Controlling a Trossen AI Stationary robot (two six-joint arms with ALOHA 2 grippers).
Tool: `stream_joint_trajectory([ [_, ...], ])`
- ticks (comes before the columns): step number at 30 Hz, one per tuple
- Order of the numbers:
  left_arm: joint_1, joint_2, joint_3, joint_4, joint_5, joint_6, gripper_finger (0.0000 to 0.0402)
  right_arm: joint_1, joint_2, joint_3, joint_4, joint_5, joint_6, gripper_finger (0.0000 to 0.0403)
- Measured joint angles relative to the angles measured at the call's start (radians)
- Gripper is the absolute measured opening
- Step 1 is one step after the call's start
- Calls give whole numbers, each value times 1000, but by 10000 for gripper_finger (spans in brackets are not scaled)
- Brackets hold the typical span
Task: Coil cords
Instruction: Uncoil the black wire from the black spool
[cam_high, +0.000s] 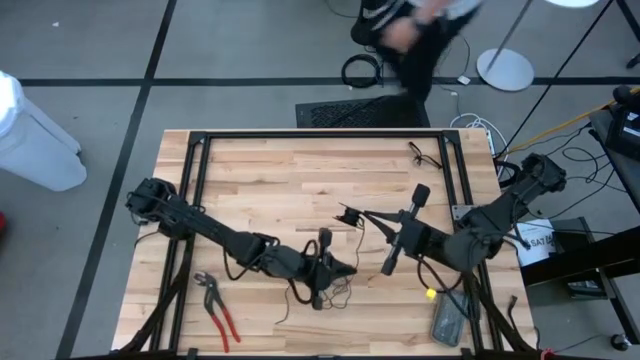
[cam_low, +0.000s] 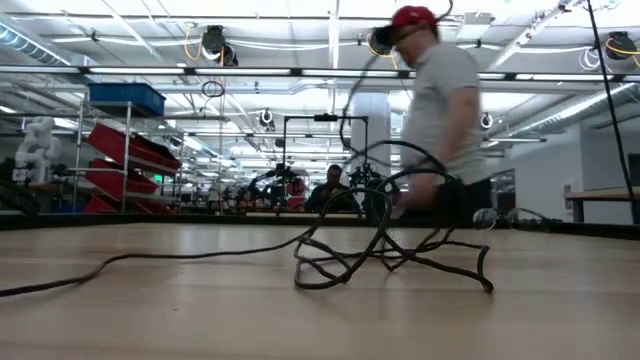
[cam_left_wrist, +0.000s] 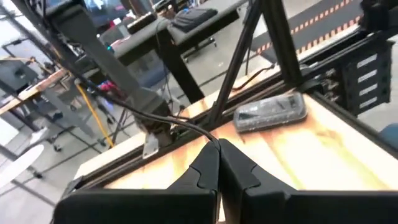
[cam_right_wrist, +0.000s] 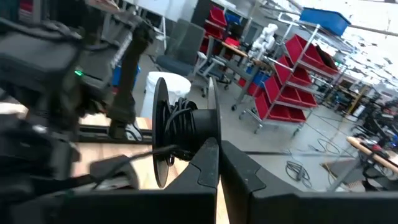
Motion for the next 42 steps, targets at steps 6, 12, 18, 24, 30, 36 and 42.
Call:
stream_joint_trajectory([
  [6, 25, -2, 0, -92, -42, 2, 2, 46, 0, 30, -1, 0, -8, 0],
  [12, 43, -7, 0, -160, -125, 2, 2, 85, 0, 46, -2, -1, -11, 0],
  [18, 46, -42, 0, -233, -211, -5, 2, 113, 0, 56, 1, -1, -5, 0],
  [24, 45, -80, 0, -305, -272, -8, 2, 134, 0, 56, 53, -1, -40, 0],
  [30, 45, -119, 0, -434, -386, -41, 2, 158, -1, 56, 69, -2, -60, 0],
  [36, 32, -189, 0, -560, -427, -116, 2, 165, -3, 57, 76, -2, -78, 0],
  [42, 14, -271, 0, -703, -342, -284, 23, 156, -3, 57, 71, -1, -78, 0],
])
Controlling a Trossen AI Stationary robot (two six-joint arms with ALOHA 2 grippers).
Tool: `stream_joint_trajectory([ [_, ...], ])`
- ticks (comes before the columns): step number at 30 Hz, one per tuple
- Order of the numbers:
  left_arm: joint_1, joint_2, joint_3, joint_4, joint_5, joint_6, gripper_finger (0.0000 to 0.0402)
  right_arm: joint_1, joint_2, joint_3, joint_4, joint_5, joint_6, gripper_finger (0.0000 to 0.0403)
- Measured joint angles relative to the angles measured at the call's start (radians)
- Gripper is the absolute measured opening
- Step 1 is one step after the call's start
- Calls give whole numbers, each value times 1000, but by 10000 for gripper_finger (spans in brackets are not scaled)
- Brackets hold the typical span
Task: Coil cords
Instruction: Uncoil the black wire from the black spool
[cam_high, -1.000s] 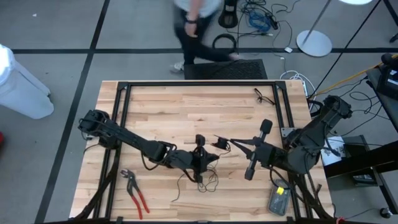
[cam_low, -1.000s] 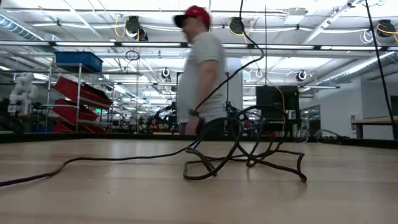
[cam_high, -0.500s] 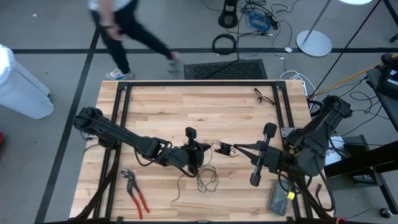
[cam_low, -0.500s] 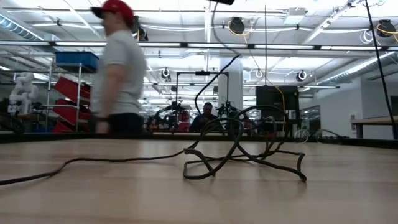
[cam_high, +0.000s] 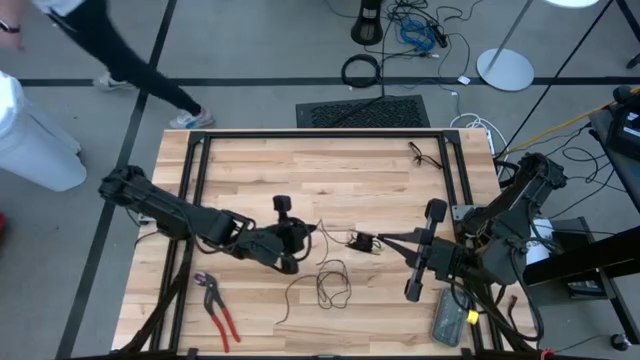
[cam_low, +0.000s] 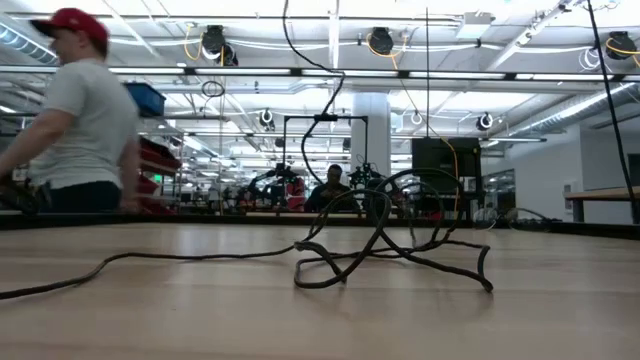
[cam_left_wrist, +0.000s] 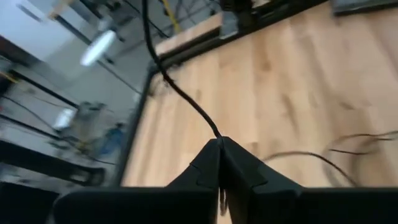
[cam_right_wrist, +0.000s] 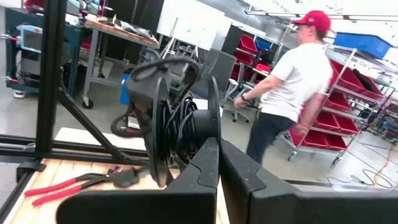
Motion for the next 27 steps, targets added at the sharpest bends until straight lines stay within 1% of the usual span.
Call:
stream_joint_trajectory([
  [2, -10, -21, 0, -34, 24, -40, 45, -1, 0, 0, -12, 0, 3, 0],
  [6, -36, -53, 0, -34, 28, -83, 95, -23, 0, 0, -41, -1, 38, 0],
  [9, -50, -54, 0, 12, 28, -86, 125, -47, 0, 0, -75, -2, 72, 0],
  [11, -55, -49, 0, 59, 27, -86, 137, -67, 0, 0, -106, -3, 98, 0],
  [13, -54, -38, 0, 111, 27, -86, 141, -83, 0, 0, -135, -5, 127, 0],
  [17, -54, -10, 0, 145, 27, -81, 143, -110, 0, 0, -175, -9, 163, 0],
  [20, -49, 4, 0, 164, 26, -72, 143, -125, 0, 0, -194, -43, 186, 0],
  [22, -45, 23, 0, 227, 26, -53, 143, -131, 0, 0, -194, -60, 188, 0],
  [27, -41, 89, 0, 429, 26, 24, 144, -132, 0, 0, -195, -60, 188, 0],
])
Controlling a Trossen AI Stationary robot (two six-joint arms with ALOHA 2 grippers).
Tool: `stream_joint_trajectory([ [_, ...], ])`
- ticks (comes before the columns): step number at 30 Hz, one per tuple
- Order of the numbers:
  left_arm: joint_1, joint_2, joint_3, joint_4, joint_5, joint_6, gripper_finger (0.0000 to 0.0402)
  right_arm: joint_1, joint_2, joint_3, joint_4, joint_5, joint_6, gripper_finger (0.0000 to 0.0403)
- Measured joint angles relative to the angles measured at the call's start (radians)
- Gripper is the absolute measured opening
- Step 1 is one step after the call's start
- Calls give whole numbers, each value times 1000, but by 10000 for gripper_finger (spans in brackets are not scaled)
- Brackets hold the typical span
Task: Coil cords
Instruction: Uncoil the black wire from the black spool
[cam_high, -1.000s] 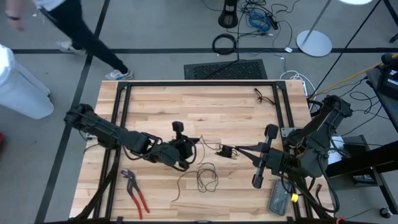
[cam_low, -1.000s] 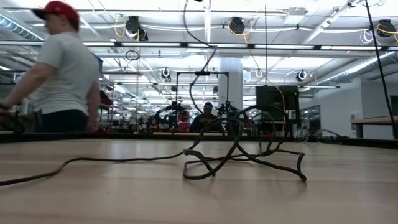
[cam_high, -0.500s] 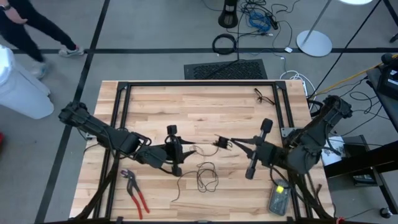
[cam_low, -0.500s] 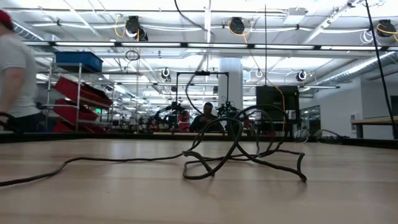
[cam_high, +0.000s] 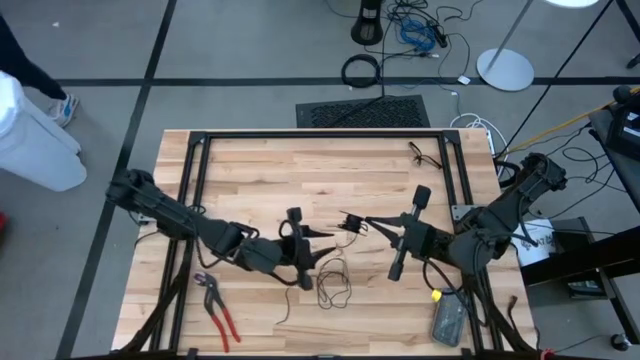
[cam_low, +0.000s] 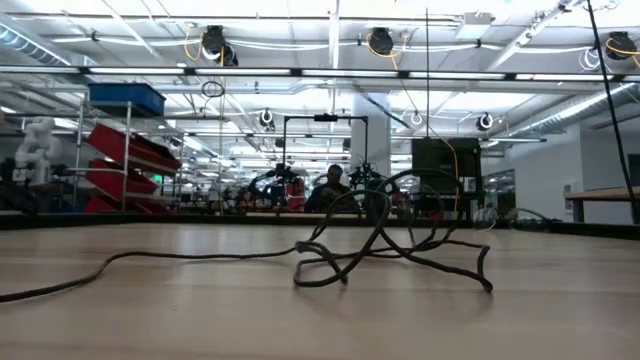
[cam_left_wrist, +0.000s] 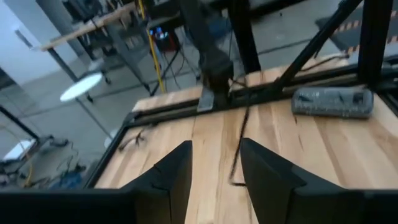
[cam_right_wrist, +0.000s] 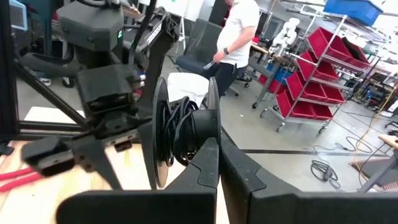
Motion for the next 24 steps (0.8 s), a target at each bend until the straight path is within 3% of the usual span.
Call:
stream_joint_trajectory([
  [6, 3, 64, 0, 106, -3, 80, 144, 0, 0, 0, 0, 0, 0, 0],
  [24, 1, 76, 0, 113, -3, 107, 144, 1, 0, 0, -1, 0, -3, 0],
])
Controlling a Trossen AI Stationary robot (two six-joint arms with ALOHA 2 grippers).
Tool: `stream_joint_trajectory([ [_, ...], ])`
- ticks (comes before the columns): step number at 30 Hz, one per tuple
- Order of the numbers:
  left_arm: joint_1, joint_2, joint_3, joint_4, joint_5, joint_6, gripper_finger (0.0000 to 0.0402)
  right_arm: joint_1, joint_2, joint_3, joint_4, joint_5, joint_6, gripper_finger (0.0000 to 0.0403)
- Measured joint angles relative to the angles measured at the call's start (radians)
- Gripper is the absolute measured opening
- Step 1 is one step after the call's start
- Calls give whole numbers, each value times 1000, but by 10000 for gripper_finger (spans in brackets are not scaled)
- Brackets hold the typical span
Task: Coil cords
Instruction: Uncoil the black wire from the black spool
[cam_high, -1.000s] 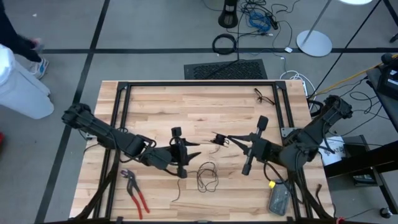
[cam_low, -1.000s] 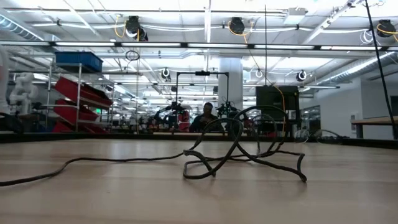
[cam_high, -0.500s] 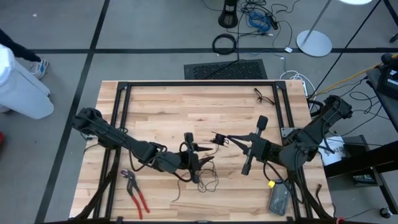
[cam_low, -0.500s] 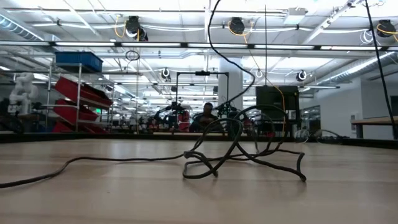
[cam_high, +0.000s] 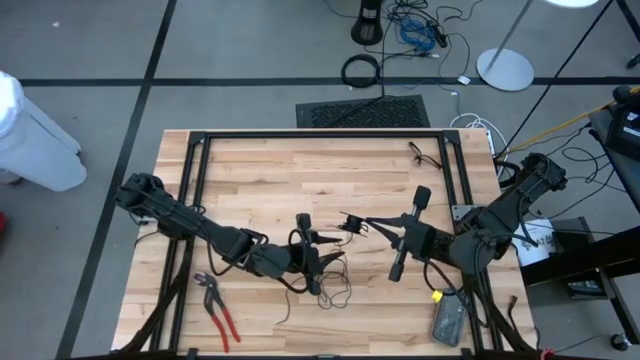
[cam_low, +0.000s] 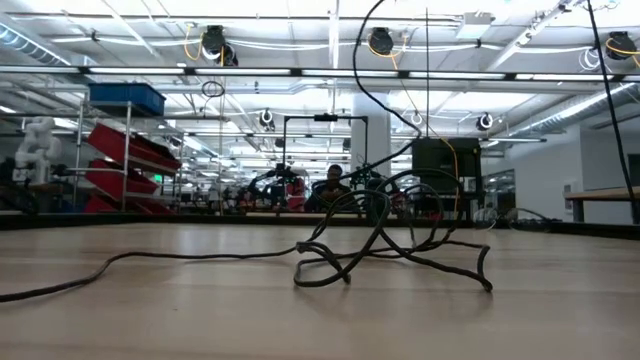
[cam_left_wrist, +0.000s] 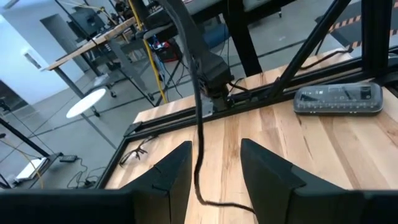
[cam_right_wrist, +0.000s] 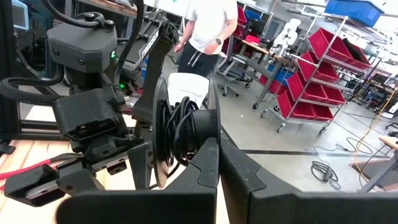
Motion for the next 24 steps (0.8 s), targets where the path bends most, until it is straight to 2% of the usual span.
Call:
stream_joint_trajectory([
  [17, -27, -2, 0, 92, -2, 46, 144, 0, 0, 0, -3, 0, 0, 0],
  [24, -34, -3, 0, 115, -55, 54, 140, 0, 0, 0, -3, 1, -5, 0],
])
